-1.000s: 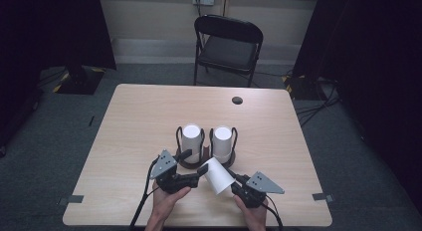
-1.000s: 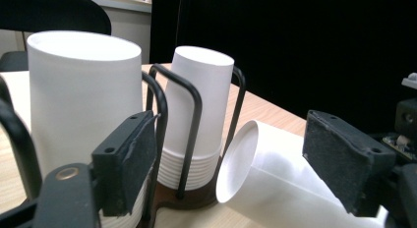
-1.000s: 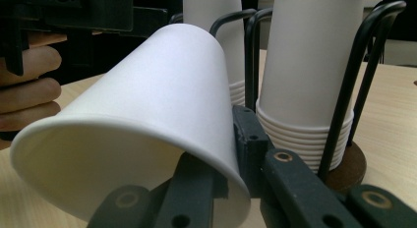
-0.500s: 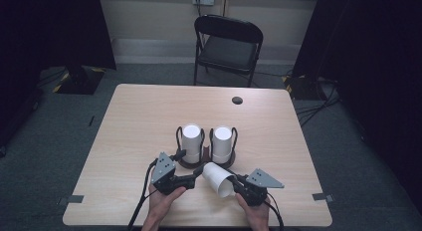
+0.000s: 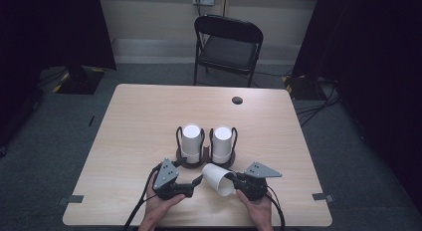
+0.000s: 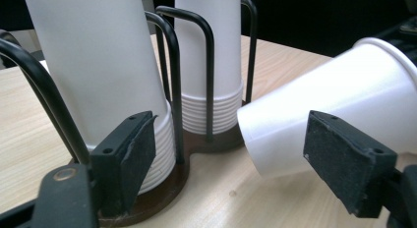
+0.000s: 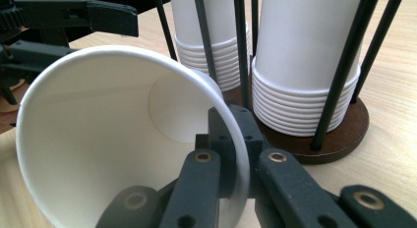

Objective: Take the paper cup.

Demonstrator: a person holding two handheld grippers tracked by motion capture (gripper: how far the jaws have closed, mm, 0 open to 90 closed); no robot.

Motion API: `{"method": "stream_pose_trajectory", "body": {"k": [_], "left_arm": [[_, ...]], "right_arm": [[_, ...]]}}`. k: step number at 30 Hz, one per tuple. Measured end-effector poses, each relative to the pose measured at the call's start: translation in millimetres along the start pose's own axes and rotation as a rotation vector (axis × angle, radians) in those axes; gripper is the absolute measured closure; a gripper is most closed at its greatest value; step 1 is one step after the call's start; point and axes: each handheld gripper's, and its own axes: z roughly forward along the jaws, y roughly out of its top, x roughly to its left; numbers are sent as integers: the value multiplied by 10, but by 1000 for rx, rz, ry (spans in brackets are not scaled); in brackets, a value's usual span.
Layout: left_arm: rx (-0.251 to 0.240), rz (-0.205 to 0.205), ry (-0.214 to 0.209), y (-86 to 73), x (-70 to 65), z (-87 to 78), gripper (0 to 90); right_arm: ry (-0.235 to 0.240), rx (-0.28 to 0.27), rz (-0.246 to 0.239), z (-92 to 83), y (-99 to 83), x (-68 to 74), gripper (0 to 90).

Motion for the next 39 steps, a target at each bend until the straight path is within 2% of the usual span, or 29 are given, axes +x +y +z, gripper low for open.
{"method": "stream_pose_trajectory", "body": {"k": [7, 18, 21, 23, 24, 27, 31, 32, 34, 35, 38, 39], "left_arm": [[14, 54, -30, 22, -51, 5, 174], [44, 178, -51, 24, -236, 81, 155], [54, 209, -57, 32, -270, 115, 154], [48, 213, -85, 38, -300, 134, 157], [53, 223, -85, 39, -312, 141, 156], [94, 284, -105, 31, -369, 176, 158], [109, 332, -100, 27, -412, 203, 157], [108, 335, -96, 26, -415, 206, 157], [86, 312, -118, 27, -397, 199, 156], [87, 311, -111, 25, -391, 199, 156], [112, 350, -89, 12, -392, 219, 156], [114, 351, -86, 9, -387, 230, 156]], "right_arm": [[19, 47, 12, -5, 96, -22, 895], [57, 105, 20, -5, 179, -38, 895], [78, 111, 35, -12, 206, -45, 895], [75, 122, 39, -12, 222, -52, 895], [80, 125, 43, -12, 231, -57, 895], [87, 138, 40, -10, 253, -55, 896], [94, 159, 43, 1, 280, -51, 895], [95, 163, 45, 5, 286, -50, 895], [105, 175, 45, 14, 294, -48, 895], [110, 181, 43, 19, 298, -47, 895], [124, 188, 54, 26, 313, -47, 895], [128, 190, 54, 32, 319, -47, 895]]}}
